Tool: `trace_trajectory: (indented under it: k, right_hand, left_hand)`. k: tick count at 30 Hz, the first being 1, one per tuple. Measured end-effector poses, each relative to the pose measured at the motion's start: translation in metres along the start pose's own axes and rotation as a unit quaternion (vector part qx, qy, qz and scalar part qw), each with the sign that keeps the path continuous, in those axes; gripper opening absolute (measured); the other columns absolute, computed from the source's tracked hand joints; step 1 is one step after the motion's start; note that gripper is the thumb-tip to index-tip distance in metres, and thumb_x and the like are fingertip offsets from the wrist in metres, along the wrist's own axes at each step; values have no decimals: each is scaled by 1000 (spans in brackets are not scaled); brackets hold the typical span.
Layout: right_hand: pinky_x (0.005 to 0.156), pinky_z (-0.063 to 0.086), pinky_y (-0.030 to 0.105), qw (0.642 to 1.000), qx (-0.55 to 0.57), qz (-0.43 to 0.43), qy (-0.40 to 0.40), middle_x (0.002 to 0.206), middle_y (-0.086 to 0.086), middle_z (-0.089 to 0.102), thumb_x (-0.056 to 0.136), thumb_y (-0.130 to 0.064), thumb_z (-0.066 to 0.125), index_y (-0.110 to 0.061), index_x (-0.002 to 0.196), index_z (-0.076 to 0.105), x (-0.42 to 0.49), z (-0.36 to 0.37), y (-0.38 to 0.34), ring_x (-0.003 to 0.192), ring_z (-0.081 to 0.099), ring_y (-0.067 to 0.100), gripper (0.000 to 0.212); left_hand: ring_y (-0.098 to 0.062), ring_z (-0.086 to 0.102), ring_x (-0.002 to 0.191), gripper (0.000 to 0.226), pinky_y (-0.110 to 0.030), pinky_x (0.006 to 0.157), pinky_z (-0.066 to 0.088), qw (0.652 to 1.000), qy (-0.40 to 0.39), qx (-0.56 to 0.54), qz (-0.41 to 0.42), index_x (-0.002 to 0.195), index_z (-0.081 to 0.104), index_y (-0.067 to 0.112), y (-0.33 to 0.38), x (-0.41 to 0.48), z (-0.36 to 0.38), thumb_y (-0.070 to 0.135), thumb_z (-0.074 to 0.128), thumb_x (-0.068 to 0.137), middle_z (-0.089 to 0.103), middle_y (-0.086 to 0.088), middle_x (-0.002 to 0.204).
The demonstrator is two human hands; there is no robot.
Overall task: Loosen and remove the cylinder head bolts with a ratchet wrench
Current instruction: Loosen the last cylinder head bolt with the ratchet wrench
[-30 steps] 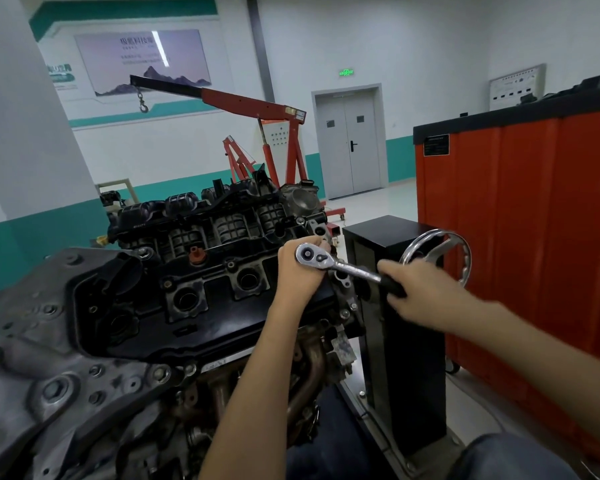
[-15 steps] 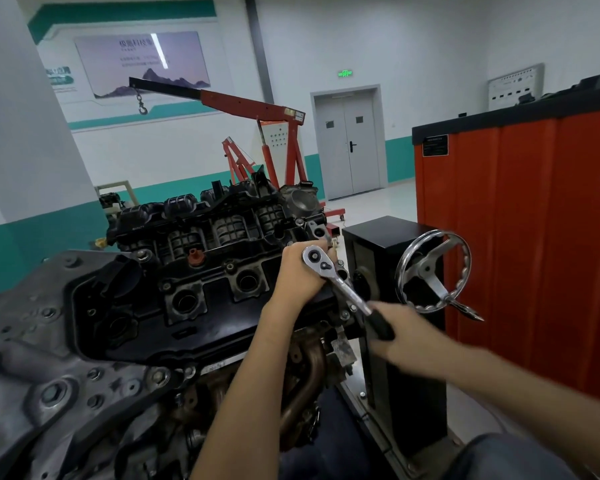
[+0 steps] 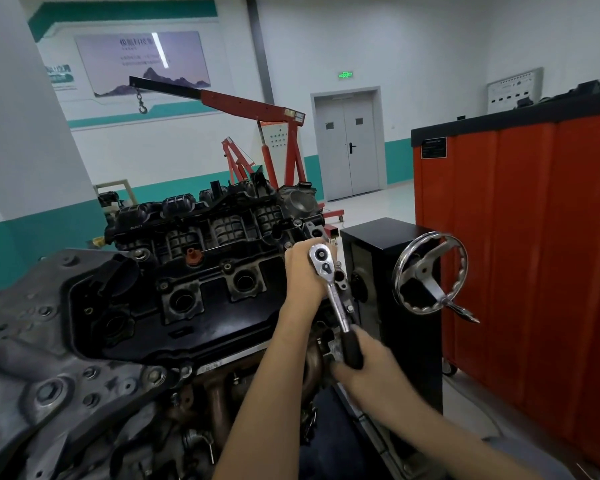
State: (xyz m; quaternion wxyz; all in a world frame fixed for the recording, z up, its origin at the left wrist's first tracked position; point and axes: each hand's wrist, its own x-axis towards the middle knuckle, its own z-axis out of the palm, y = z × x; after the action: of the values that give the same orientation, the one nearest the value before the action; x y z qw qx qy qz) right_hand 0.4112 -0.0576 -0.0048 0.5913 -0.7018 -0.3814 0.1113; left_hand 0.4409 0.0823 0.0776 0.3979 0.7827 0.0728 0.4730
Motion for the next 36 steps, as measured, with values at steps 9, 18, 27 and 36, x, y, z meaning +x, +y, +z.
trace_trajectory:
  k: [9,18,27,36]
  right_hand:
    - [47,40,15,975,-194,-50,-92,60,-9,55,79,2,61,-28,79,55,27,-66,-12,48,49,-2,31]
    - [46,35,13,907,-405,-95,-72,67,-6,53,85,-10,61,-31,76,42,55,-99,-33,52,53,4,29]
    - [55,47,20,999,13,-14,33,74,2,63,81,-3,57,-20,93,58,4,31,-5,63,59,9,21]
    - [46,37,13,842,-513,-138,-92,65,-8,52,88,-13,58,-30,92,46,77,-127,-40,53,53,0,21]
  left_hand:
    - [-8,21,53,53,-25,53,22,994,-103,15,28,53,24,20,-6,6,-18,-2,60,86,24,9,49]
    - [-6,24,45,60,-25,51,21,999,-30,-10,0,44,27,26,-4,5,-17,-5,56,86,29,9,39]
    - [1,33,37,61,-8,43,25,1000,-3,-15,21,46,27,26,5,-1,-7,-15,55,83,31,13,34]
    - [-5,28,47,58,-22,54,26,984,-152,62,66,44,33,27,-2,9,-27,-5,60,84,33,8,43]
